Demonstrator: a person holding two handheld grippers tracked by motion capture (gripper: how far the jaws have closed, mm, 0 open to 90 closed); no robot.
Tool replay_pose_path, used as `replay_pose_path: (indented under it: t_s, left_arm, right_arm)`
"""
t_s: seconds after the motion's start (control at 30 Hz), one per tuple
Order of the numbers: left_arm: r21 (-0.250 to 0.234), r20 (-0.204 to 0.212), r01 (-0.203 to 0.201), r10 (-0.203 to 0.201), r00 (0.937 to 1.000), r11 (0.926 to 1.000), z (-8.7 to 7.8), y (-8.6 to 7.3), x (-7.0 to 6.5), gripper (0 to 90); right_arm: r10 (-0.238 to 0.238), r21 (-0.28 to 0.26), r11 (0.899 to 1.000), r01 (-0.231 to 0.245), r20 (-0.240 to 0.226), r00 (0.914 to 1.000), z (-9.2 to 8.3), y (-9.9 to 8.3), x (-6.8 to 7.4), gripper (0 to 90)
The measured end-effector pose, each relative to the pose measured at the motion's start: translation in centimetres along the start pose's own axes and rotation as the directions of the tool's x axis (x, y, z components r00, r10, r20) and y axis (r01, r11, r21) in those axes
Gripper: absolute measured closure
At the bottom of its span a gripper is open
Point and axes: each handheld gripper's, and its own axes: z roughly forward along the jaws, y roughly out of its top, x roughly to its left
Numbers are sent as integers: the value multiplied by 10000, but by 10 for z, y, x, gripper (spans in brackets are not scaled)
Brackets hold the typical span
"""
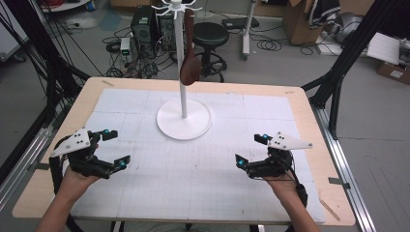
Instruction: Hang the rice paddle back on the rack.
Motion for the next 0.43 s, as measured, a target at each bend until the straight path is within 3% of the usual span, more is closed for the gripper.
replay_pose_path:
  t_s: [0.43]
  left_arm:
    - [160,19,31,-31,10000,9999,3,-2,0,18]
  right_arm:
    - [5,88,10000,-5,44,10000,1,-4,-3,5]
